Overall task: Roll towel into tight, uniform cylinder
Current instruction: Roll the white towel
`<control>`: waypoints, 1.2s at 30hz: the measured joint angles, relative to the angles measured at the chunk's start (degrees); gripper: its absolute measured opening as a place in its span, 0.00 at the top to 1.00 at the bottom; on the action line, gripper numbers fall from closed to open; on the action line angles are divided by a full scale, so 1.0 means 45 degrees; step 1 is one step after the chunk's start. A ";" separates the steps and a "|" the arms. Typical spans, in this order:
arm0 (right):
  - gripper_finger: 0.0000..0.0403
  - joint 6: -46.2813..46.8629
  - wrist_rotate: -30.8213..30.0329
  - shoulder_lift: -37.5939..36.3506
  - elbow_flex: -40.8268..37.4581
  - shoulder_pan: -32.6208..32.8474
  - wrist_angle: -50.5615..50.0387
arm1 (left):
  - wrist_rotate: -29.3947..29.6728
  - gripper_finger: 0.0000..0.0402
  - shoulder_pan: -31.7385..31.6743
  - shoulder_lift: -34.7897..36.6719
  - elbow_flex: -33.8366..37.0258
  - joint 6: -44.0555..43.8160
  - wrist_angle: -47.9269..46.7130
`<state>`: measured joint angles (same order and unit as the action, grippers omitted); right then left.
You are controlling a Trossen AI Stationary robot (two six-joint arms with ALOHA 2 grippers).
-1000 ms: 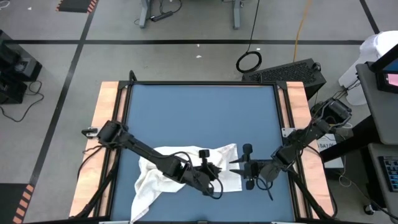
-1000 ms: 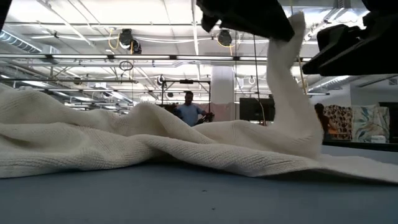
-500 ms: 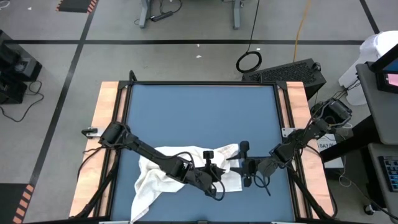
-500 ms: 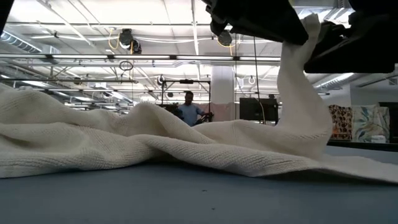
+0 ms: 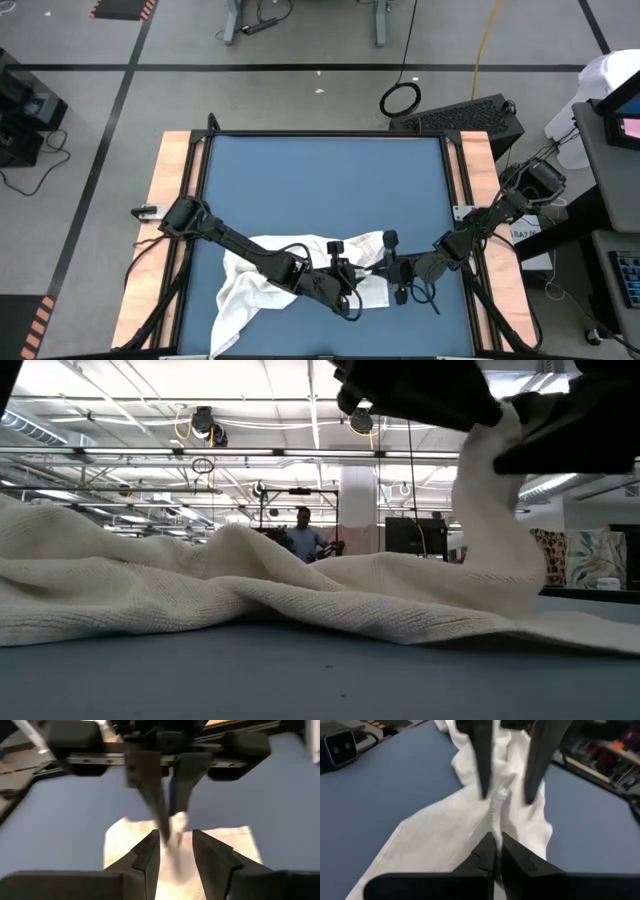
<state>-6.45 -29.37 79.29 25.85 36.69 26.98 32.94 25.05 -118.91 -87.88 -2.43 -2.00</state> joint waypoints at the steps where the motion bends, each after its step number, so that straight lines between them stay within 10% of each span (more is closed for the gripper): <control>1: 0.97 0.0251 -0.0058 -0.0001 0.0000 0.0068 -0.0244 | 0.0407 0.69 0.0094 0.0013 0.0000 -0.0003 -0.0237; 9: 0.99 0.1689 -0.0485 -0.0019 -0.0005 0.0764 -0.2053 | 0.2676 0.69 0.0716 0.0769 -0.0005 -0.4077 -0.6435; 17: 0.99 0.2153 -0.0399 -0.0024 -0.0005 0.1381 -0.2134 | 0.0372 0.69 0.0688 0.1025 0.0222 -1.0005 -1.3748; 36: 0.99 0.3731 -0.0304 -0.0026 -0.0005 0.2008 -0.3929 | -0.0012 0.78 -0.0069 0.1083 0.3008 -0.8535 -1.1448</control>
<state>10.34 -30.74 79.17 25.82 45.73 9.29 32.89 24.73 -114.04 -74.34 -40.84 -53.51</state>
